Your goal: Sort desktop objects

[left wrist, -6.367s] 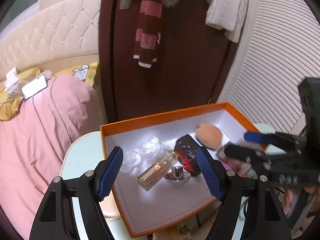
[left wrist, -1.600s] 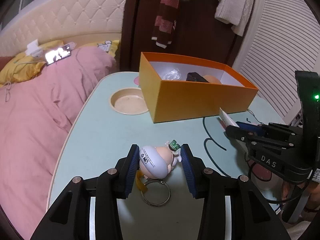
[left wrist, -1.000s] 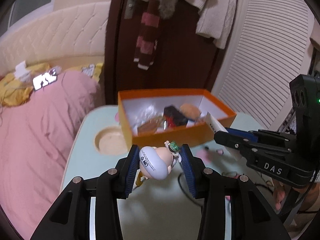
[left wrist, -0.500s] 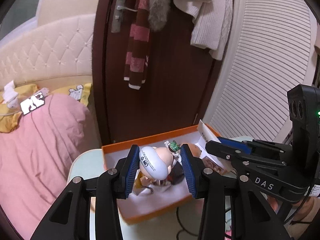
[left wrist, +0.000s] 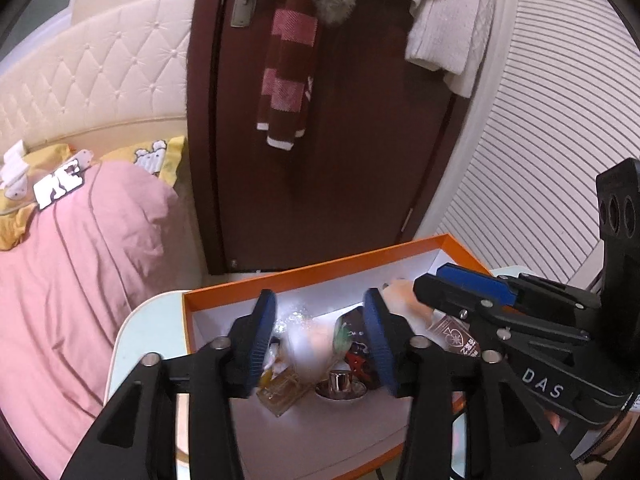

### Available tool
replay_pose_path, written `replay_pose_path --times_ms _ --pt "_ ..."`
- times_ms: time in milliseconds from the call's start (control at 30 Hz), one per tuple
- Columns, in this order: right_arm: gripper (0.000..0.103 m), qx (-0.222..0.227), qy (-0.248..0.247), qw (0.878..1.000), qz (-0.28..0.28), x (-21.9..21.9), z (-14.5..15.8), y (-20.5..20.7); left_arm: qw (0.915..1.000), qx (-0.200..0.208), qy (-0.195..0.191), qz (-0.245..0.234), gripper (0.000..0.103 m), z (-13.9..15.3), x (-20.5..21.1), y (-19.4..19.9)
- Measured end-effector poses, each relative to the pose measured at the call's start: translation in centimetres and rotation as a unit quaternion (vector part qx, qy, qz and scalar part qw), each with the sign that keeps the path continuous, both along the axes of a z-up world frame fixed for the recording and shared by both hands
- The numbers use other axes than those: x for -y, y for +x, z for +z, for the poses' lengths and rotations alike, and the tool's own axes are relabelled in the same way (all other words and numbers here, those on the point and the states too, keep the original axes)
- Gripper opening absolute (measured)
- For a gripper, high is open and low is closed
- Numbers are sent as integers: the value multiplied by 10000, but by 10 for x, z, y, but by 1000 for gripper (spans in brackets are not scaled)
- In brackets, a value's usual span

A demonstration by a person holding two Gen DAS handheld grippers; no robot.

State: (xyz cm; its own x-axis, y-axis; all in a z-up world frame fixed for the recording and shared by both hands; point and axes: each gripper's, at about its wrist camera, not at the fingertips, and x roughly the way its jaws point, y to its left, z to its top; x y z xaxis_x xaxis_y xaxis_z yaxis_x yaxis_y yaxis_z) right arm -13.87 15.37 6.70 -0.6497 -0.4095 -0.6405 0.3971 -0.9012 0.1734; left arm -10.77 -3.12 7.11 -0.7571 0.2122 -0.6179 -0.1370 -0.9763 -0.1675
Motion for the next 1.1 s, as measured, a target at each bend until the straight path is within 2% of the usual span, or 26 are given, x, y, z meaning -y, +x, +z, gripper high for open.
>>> replay_pose_path --times_ms 33,200,300,333,567,667,933,1100 --pt "28 -13 -10 10000 3 0 -1 0 10000 -28 -3 27 65 0 0 2" --pt "37 -53 106 9999 -32 4 -5 4 9999 -84 -16 58 65 2 3 10" --pt "48 7 80 9999 -69 2 -6 7 9999 -60 -49 103 72 4 4 17" --pt "49 26 63 9999 -77 1 -6 8 9999 -62 -60 123 73 4 4 18" --pt "49 37 169 9997 -187 -2 0 22 9994 74 -125 320 79 7 2 39" --pt "49 85 170 9995 -233 -4 3 30 9990 70 -131 412 87 8 -1 55" --pt "49 -47 252 9992 -303 -12 13 65 9985 135 -174 504 91 7 -13 96" --pt "49 -15 352 9987 -367 -20 8 91 9972 353 -200 635 93 -8 -22 113"
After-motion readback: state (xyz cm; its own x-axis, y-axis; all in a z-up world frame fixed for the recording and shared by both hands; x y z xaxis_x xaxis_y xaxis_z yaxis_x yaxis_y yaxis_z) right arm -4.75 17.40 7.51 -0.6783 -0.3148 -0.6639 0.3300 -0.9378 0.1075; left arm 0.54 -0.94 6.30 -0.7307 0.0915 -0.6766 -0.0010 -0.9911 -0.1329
